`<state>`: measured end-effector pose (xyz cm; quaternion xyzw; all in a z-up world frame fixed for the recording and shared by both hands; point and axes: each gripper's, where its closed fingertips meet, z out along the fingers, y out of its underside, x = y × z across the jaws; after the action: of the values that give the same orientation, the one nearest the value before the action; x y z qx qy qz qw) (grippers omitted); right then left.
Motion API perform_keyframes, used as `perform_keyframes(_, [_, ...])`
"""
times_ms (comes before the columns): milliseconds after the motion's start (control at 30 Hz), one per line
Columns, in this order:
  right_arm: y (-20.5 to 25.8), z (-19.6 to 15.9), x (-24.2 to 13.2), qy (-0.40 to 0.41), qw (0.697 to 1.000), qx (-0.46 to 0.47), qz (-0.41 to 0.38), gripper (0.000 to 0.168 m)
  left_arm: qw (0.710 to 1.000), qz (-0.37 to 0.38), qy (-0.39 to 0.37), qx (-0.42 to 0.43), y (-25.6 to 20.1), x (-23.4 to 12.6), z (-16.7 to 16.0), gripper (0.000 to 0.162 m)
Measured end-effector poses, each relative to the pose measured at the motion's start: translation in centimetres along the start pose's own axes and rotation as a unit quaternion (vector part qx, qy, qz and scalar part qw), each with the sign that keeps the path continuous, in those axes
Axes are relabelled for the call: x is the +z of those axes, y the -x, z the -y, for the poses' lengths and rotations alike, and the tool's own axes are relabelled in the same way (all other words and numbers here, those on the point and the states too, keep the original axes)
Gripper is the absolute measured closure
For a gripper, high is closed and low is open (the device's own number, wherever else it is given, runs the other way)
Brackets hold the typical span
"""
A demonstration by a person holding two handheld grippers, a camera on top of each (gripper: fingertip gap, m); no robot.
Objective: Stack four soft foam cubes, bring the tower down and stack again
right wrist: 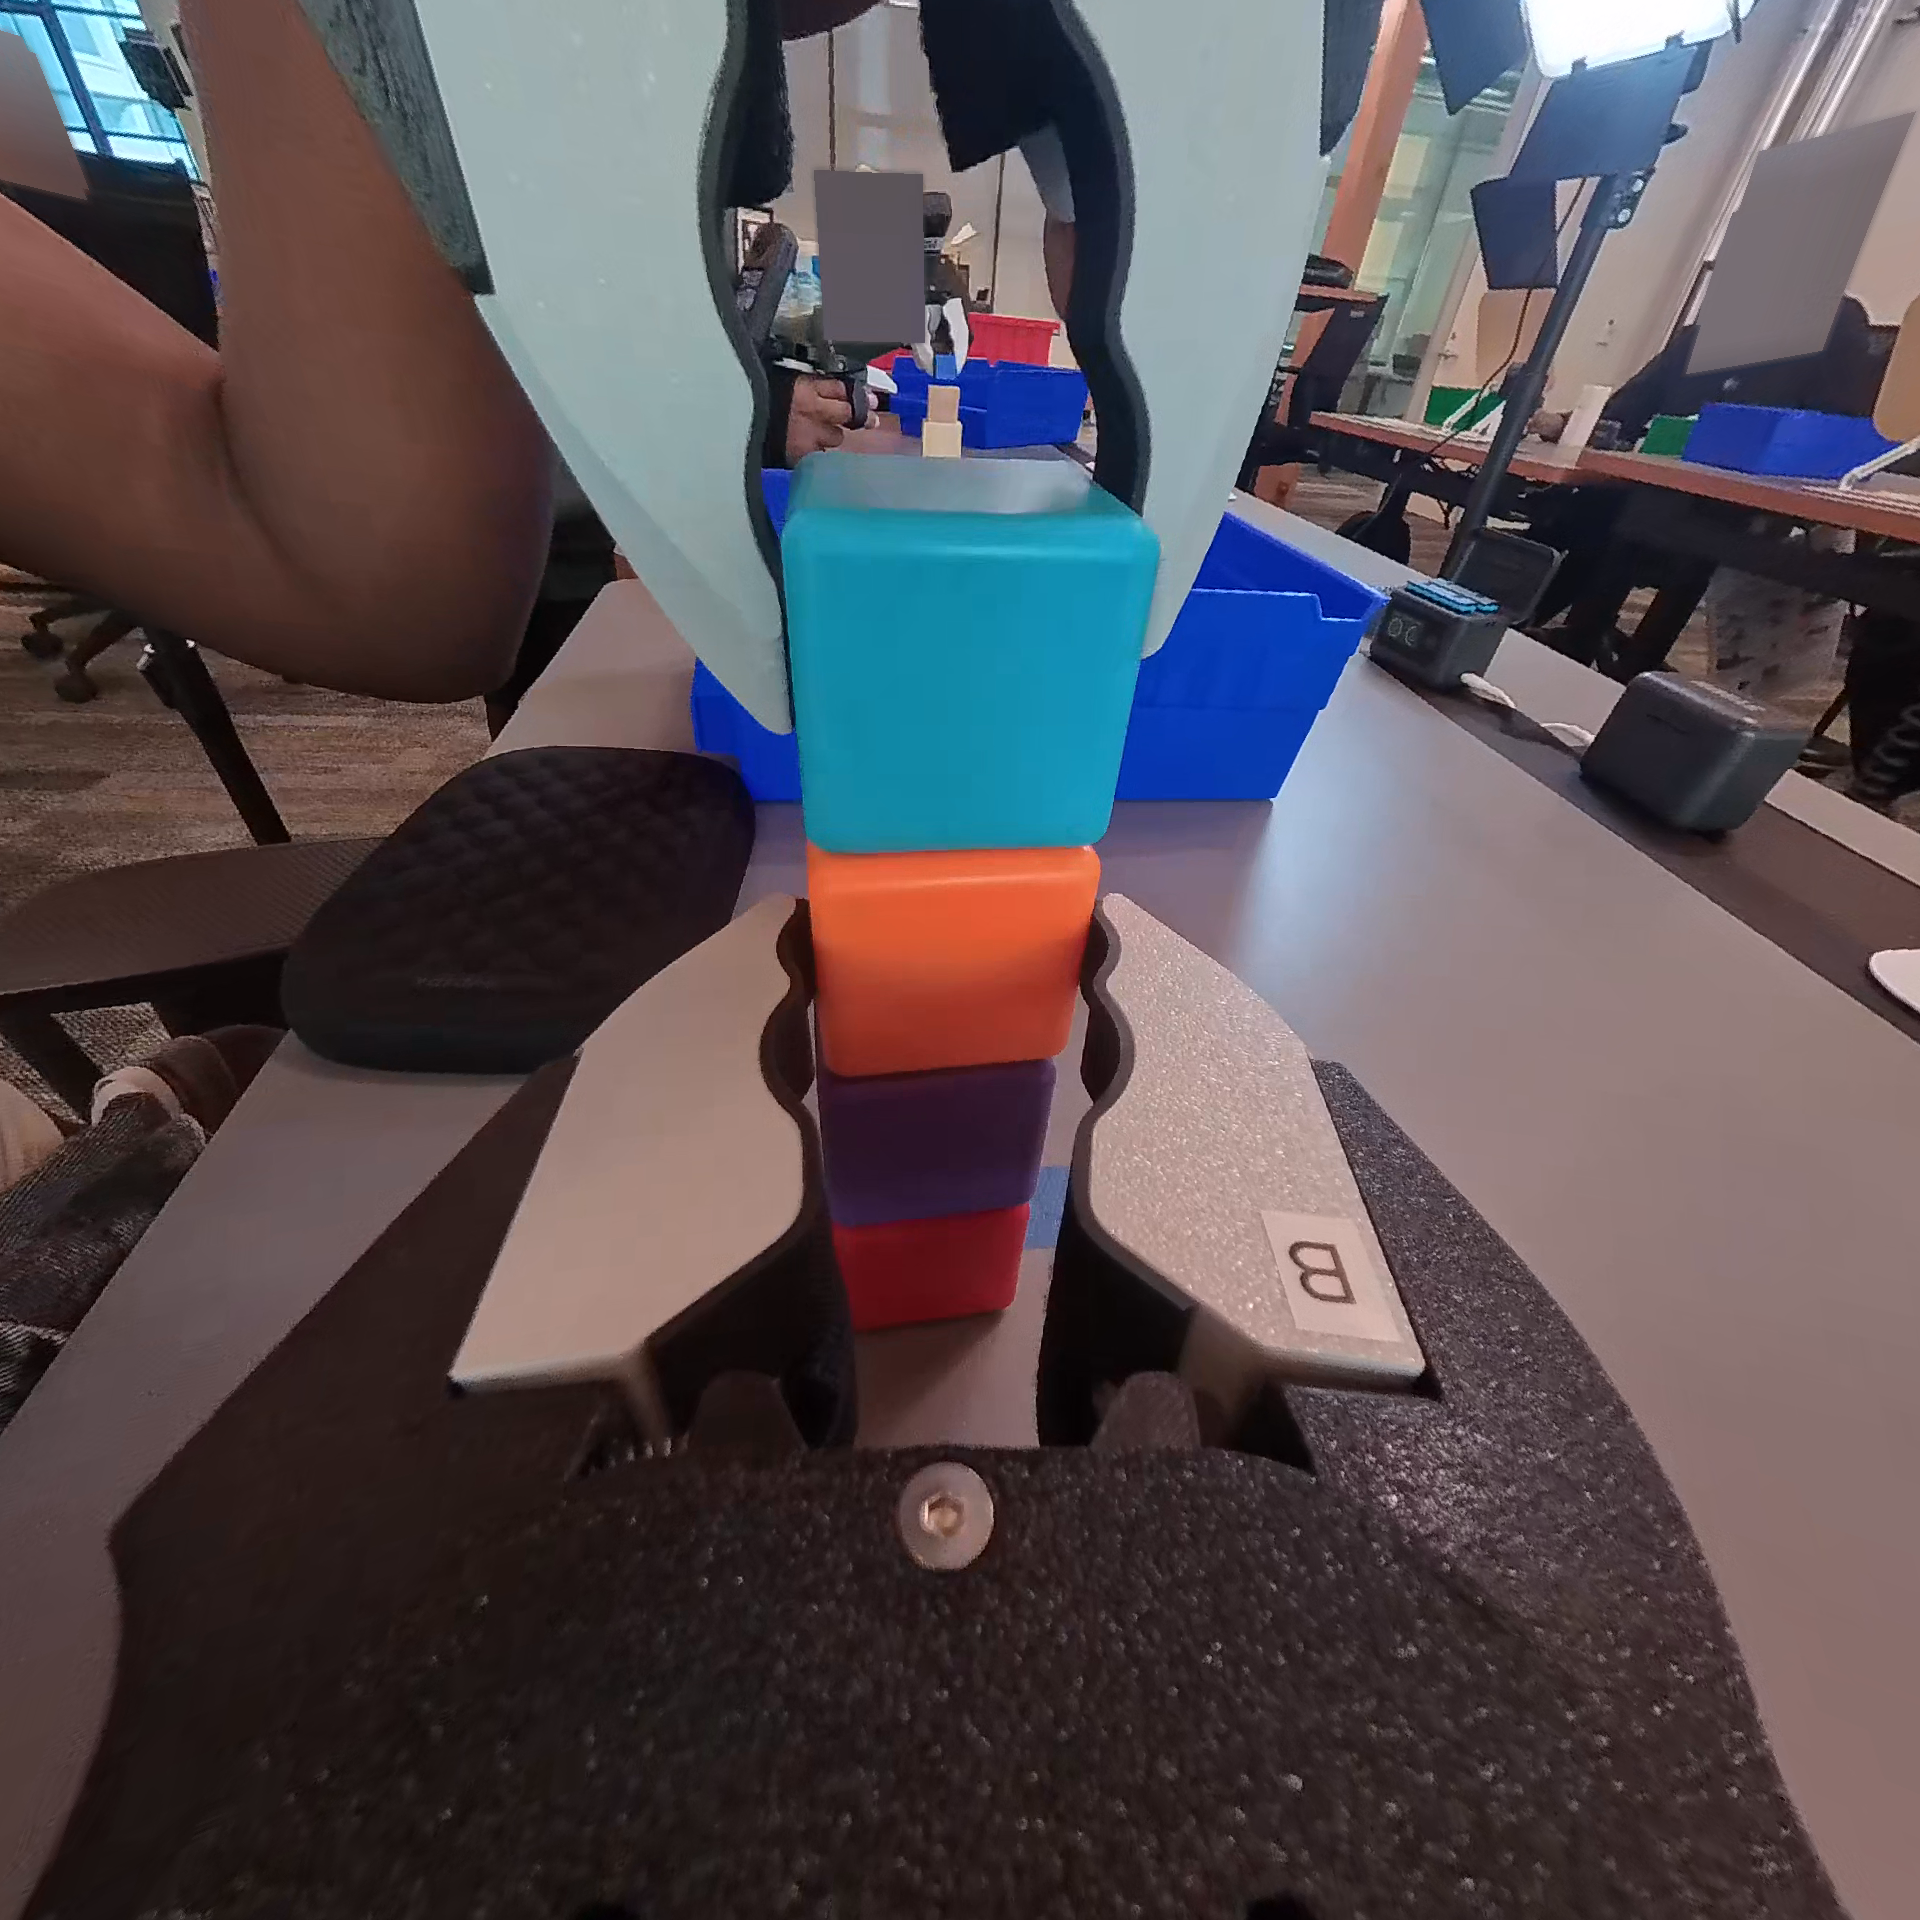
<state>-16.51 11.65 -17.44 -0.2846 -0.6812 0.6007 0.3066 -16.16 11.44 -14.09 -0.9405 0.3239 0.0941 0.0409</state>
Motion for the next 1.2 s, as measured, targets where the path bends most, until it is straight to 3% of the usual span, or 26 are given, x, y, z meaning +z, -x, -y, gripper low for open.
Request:
perform_keyframes(367, [-0.1, -0.1, -0.1, 0.002, 1.0, 0.0, -0.002, 0.118, 0.999, -0.005, -0.041, 0.002, 0.2, 0.1, 0.6, 0.11])
perform_keyframes(400, [0.0, -0.1, -0.2, 0.003, 1.0, -0.009, 0.001, 0.118, 0.997, -0.009, -0.073, 0.01, 0.0, -0.1, 1.1, 0.101])
perform_keyframes(433, [0.1, 0.1, -0.3, 0.001, 1.0, -0.016, 0.003, 0.117, 0.993, -0.01, -0.115, 0.009, -0.1, -0.5, 1.6, 0.082])
perform_keyframes(500, [0.0, 0.9, -0.7, -0.025, 1.0, -0.01, 0.001, 0.089, 0.978, 0.012, -0.21, -0.008, 0.6, -2.0, 2.3, 0.05])
perform_keyframes(567, [-0.3, 2.0, -1.2, -0.061, 0.998, 0.01, -0.002, 0.073, 0.947, 0.043, -0.318, -0.018, 1.5, -3.6, 2.5, 0.034])
perform_keyframes(667, [-0.7, 3.0, -2.3, -0.082, 0.996, 0.023, -0.001, 0.071, 0.86, 0.085, -0.502, -0.029, 2.3, -5.9, 2.2, 0.018])
perform_keyframes(800, [-0.9, 4.3, -3.6, -0.104, 0.994, 0.036, -0.003, 0.068, 0.72, 0.026, -0.692, -0.055, 1.0, -7.3, 0.5, 0.017])
perform_keyframes(867, [-0.5, 4.7, -3.9, -0.106, 0.994, 0.035, 0.003, 0.066, 0.689, -0.008, -0.721, -0.074, 0.9, -6.3, -0.2, 0.017])
perform_keyframes(1100, [-0.2, 4.9, -4.2, -0.107, 0.994, 0.027, 0.007, 0.062, 0.699, -0.031, -0.712, -0.055, -0.4, -2.8, 0.4, 0.018])
perform_keyframes(1200, [0.1, 3.7, -4.1, -0.066, 0.998, 0.014, 0.013, 0.063, 0.749, -0.039, -0.659, -0.058, -0.7, 0.3, 0.6, 0.019])
